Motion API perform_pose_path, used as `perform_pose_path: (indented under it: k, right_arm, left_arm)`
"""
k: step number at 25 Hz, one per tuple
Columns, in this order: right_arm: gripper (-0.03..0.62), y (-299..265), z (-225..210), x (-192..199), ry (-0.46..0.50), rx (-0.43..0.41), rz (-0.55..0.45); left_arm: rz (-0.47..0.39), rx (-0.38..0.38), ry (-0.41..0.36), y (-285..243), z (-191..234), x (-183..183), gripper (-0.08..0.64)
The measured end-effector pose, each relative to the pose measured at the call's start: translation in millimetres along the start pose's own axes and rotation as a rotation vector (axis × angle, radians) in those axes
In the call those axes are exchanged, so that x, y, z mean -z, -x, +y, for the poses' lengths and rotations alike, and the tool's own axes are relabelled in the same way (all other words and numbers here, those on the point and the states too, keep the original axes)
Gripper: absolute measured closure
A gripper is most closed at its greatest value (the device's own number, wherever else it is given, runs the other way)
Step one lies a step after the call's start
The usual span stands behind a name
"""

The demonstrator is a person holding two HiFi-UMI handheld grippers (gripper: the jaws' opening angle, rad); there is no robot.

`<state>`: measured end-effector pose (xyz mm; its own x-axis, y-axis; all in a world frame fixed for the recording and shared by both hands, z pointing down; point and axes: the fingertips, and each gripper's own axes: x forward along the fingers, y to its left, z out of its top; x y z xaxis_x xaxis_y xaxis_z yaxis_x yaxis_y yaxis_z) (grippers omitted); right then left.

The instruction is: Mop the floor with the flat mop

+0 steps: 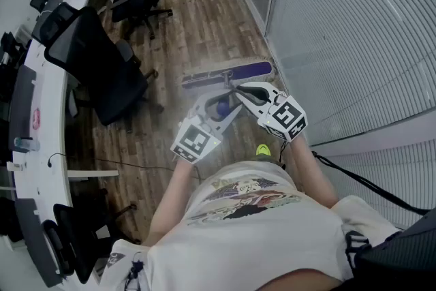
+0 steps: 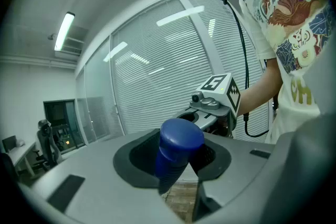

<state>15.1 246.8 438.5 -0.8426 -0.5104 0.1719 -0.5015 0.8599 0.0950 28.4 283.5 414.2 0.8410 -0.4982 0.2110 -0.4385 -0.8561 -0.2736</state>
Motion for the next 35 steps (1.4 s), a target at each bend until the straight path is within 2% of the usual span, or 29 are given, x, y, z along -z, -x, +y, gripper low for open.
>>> perform_pose_path:
  k: [6, 14, 21, 23, 27, 31, 35]
  right_arm:
    - [0.546, 0, 11, 4, -0.014, 0.019, 0.034]
    - [0.546, 1, 14, 4, -0.047, 0.068, 0.030]
    - [0.546, 0, 24, 7, -0.073, 0.051, 0.053]
    - [0.546, -1, 25, 16, -0.140, 0.052, 0.084]
    - [0.546, -4, 28, 49, -0.348, 0.047, 0.184]
    - [0.546, -3, 27, 72, -0.522, 0.065, 0.183]
    - [0.545, -8, 40, 88, -0.667, 0.002, 0.181]
  left_arm:
    - [0.013, 0.008, 0.007, 12, -7, 5, 0.443]
    - [0.010, 0.007, 0.011, 24, -12, 14, 0.442]
    - [0.010, 0.010, 0.016, 27, -20, 15, 0.439]
    - [0.009, 0.010, 0.018, 29, -24, 14, 0.437]
    - [0.008, 0.009, 0.017, 34, -33, 18, 0.436]
    - [0.003, 0.002, 0.024, 40, -39, 24, 0.433]
    - [-0.027, -0.018, 0.043, 50, -44, 29, 0.428]
